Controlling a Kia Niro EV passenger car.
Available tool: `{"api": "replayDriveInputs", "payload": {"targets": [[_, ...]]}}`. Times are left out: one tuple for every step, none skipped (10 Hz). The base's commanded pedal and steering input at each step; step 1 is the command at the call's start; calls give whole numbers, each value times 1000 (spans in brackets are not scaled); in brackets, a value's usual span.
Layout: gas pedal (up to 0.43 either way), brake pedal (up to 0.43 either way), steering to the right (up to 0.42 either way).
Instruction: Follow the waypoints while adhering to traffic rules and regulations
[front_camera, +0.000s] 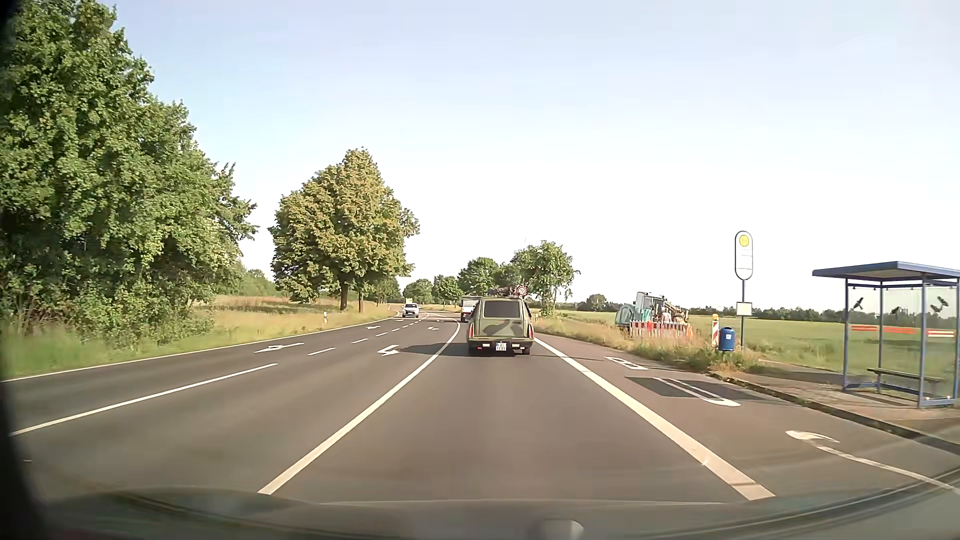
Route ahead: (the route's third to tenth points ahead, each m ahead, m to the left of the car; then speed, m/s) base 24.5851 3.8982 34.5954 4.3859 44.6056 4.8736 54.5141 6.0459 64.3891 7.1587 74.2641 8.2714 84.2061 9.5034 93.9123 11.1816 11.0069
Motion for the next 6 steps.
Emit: {"api": "replayDriveInputs", "payload": {"targets": [[240, 30, -8], [240, 30, -8], [240, 30, -8], [240, 30, -8], [240, 30, -9], [240, 30, -10]]}}
